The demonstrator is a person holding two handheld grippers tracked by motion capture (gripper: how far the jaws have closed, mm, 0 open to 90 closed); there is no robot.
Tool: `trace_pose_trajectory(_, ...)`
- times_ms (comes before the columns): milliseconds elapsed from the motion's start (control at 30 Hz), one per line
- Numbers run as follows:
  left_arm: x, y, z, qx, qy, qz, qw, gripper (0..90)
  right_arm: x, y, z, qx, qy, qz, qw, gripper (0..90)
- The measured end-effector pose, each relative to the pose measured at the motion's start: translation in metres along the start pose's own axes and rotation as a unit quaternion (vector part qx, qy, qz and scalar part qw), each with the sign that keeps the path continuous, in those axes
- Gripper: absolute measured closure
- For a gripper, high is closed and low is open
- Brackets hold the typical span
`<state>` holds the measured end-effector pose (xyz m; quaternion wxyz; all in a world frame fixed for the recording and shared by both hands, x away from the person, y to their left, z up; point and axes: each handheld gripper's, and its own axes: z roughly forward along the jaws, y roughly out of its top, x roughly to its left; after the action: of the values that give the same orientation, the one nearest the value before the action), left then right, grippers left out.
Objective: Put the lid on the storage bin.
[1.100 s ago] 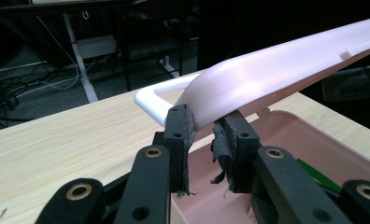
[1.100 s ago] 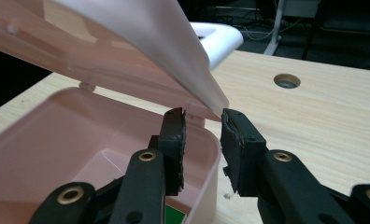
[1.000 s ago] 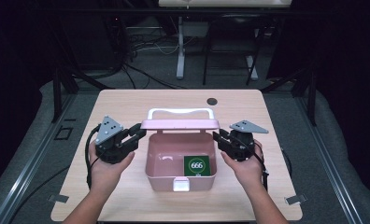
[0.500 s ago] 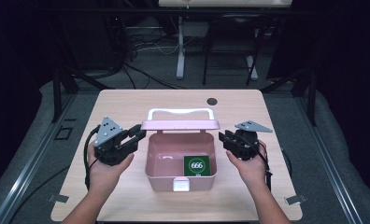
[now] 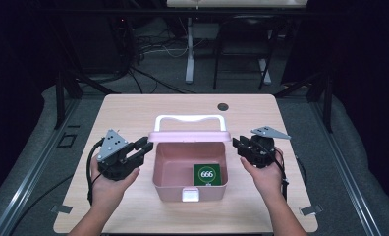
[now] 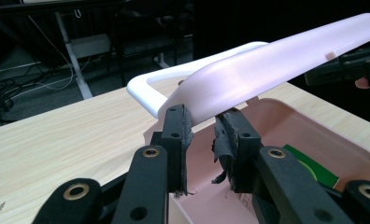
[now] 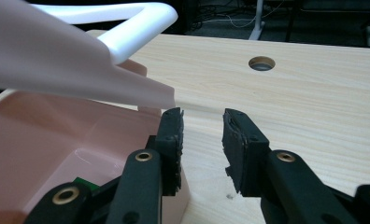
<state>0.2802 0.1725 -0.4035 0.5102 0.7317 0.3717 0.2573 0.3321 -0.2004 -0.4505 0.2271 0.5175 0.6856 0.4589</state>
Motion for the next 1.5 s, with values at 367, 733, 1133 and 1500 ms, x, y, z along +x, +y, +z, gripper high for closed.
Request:
trace_pose_trajectory(367,-0.004,-0.009,-0.005,0.003,-0.006,0.003,1.0,72.9,-0.001,0.001,-0.001,-0.005,0.0,0.001,1.0,66.8)
trace_pose_trajectory(733,-0.006,-0.018,-0.009,0.005,-0.012,-0.001,0.9999,71.7,-0.001,0.002,-0.002,-0.006,0.001,0.002,1.0,66.1)
trace_pose_trajectory(1133,-0.009,-0.027,-0.012,0.008,-0.016,-0.001,0.9998,71.6,-0.002,0.002,-0.004,-0.009,0.003,0.008,0.9999,65.4)
trace_pose_trajectory(1500,-0.01,-0.037,-0.014,0.011,-0.023,-0.006,0.9997,71.8,-0.003,0.003,-0.004,-0.011,0.006,0.011,0.9999,64.8)
